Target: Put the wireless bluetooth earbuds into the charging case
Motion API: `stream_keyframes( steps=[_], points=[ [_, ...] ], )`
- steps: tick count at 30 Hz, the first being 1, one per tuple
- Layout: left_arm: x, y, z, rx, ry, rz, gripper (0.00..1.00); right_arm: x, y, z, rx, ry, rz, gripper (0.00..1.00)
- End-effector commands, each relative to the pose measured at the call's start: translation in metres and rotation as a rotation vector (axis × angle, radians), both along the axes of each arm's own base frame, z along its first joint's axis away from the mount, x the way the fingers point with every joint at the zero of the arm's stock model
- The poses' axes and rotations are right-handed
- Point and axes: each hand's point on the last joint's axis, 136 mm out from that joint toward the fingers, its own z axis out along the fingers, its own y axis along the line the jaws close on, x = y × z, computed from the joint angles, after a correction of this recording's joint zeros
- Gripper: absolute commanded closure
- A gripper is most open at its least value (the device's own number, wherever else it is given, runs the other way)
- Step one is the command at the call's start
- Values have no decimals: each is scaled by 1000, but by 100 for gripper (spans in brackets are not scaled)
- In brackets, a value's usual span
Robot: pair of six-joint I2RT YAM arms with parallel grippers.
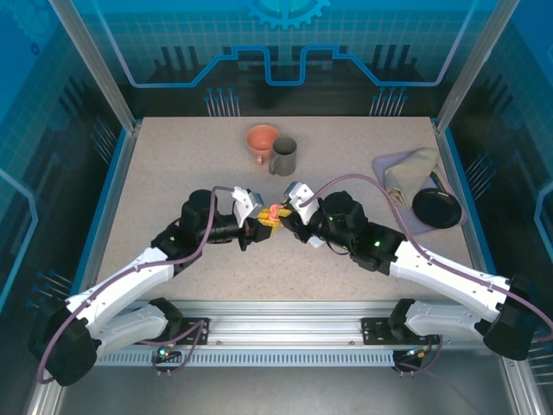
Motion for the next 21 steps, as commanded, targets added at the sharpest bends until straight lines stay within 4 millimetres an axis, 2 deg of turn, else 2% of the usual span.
stream_keyframes(
  steps=[1,12,21],
  points=[
    [-2,-5,18,-31,-46,-26,100,-3,11,22,65,-19,29,79],
    [-2,-4,17,-29,-45,-22,100,-10,13,5,30,21,39,79],
    [-2,-4,19,-34,-60,-21,100,-26,14,-2,29,105,114,75]
  ],
)
